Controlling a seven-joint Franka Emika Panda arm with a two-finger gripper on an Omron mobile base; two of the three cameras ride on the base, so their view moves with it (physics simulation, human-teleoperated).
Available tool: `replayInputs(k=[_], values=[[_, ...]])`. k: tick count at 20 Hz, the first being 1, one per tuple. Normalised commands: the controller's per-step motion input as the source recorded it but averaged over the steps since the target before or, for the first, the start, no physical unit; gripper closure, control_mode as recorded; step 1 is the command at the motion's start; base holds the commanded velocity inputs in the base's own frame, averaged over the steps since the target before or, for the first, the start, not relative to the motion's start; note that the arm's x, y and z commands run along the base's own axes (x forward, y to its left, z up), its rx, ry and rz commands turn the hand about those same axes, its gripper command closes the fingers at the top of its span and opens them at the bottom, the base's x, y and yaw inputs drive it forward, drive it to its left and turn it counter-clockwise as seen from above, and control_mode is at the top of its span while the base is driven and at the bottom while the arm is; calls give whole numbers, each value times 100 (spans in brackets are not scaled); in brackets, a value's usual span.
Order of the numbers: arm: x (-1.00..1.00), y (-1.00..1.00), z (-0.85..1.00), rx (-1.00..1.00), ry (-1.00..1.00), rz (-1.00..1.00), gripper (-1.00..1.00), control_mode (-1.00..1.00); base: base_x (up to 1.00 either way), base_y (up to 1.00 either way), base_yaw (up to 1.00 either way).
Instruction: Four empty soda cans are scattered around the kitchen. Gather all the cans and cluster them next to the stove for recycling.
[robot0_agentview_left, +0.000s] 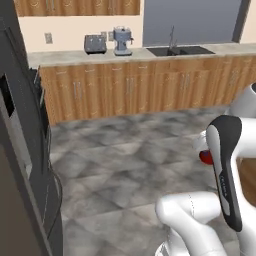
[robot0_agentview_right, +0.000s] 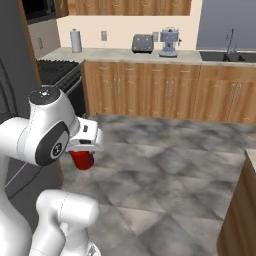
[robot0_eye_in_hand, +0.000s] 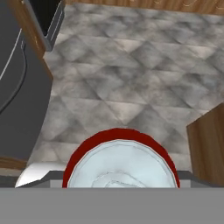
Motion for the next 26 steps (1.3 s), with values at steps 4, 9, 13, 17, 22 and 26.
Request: replayInputs(k=[4, 9, 13, 17, 22, 26], values=[[0, 0, 0, 0, 0, 0, 100, 100, 100, 0, 0], [0, 0, 0, 0, 0, 0, 100, 100, 100, 0, 0], [0, 0, 0, 0, 0, 0, 100, 100, 100, 0, 3], [0, 0, 0, 0, 0, 0, 100, 100, 100, 0, 9], [0, 0, 0, 0, 0, 0, 100, 100, 100, 0, 14], [0, 0, 0, 0, 0, 0, 100, 100, 100, 0, 36]])
